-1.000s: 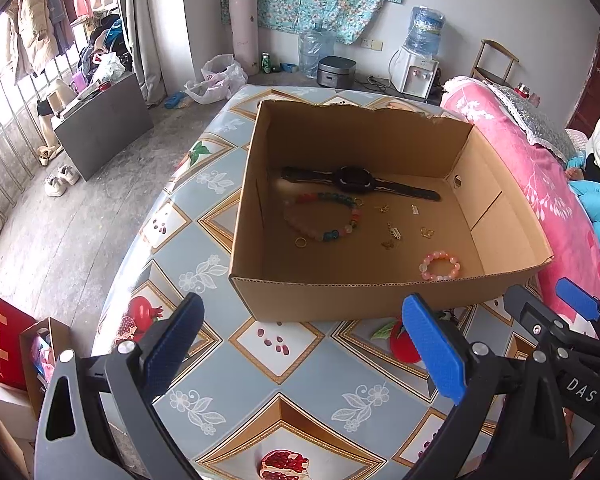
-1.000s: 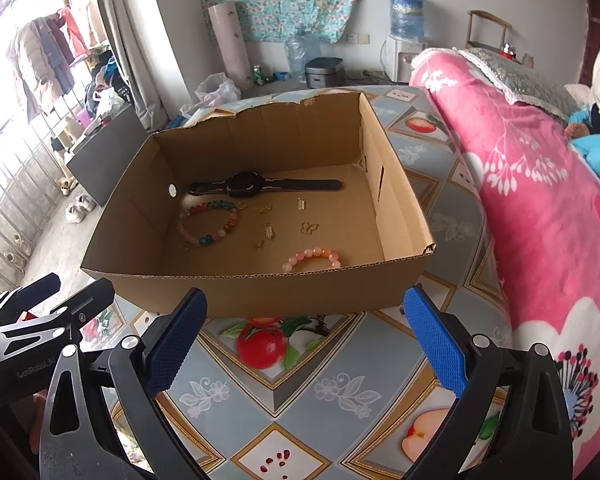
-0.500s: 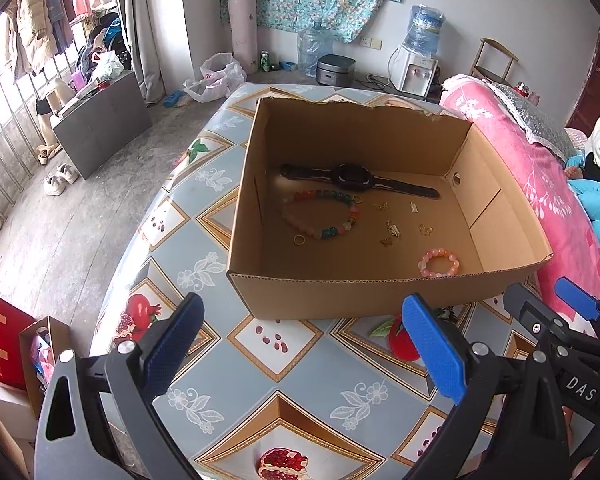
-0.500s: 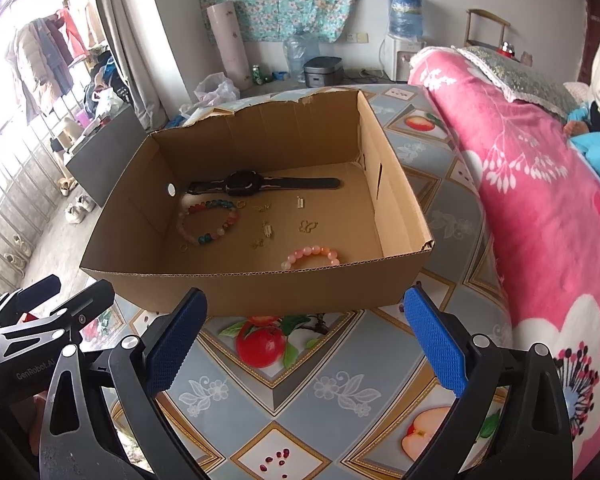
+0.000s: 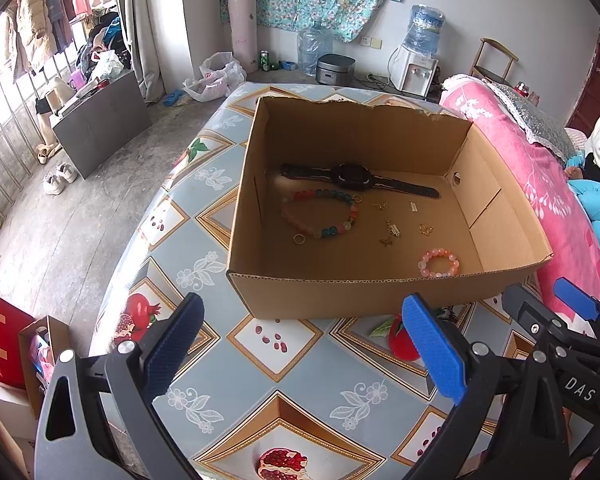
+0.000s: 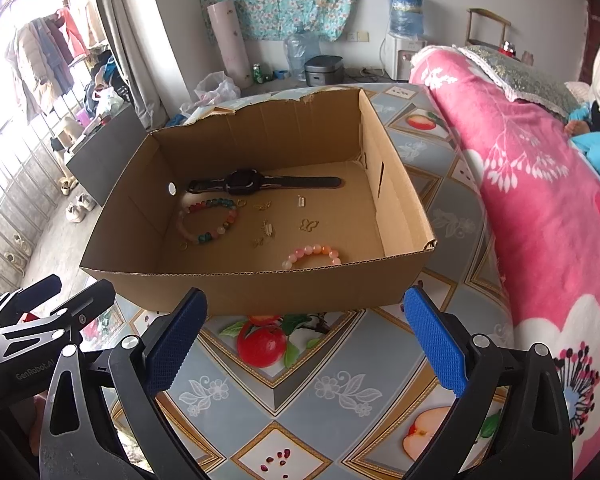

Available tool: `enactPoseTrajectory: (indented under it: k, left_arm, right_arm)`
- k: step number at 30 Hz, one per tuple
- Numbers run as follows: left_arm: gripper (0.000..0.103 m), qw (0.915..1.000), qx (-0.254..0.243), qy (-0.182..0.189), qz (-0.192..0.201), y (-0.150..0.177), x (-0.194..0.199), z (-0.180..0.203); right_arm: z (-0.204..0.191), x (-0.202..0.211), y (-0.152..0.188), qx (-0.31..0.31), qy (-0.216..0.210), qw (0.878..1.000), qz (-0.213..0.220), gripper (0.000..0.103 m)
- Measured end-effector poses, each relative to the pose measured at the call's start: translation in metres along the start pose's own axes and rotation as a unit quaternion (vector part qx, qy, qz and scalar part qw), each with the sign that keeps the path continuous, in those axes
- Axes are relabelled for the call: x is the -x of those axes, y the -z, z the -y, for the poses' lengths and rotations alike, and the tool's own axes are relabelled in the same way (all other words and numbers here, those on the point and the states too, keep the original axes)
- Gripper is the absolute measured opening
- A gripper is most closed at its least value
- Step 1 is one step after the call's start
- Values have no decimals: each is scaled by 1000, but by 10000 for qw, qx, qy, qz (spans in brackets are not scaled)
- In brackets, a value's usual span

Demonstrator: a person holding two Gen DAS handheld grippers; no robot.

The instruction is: Organize jewelry

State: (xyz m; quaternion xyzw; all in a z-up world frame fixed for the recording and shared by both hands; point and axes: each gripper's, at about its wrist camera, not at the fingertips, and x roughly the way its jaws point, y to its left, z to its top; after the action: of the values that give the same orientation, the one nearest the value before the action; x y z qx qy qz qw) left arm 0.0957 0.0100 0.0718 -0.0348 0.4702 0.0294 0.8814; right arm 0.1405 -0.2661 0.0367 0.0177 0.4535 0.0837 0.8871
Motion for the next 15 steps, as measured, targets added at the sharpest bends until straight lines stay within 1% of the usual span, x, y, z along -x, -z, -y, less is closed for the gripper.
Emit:
enactPoseTrajectory:
  k: [15]
  left_arm:
    - [98,10000,8,9,-15,1,0,1]
  right_arm:
    - [1,0,0,3,-7,10000,-29,95]
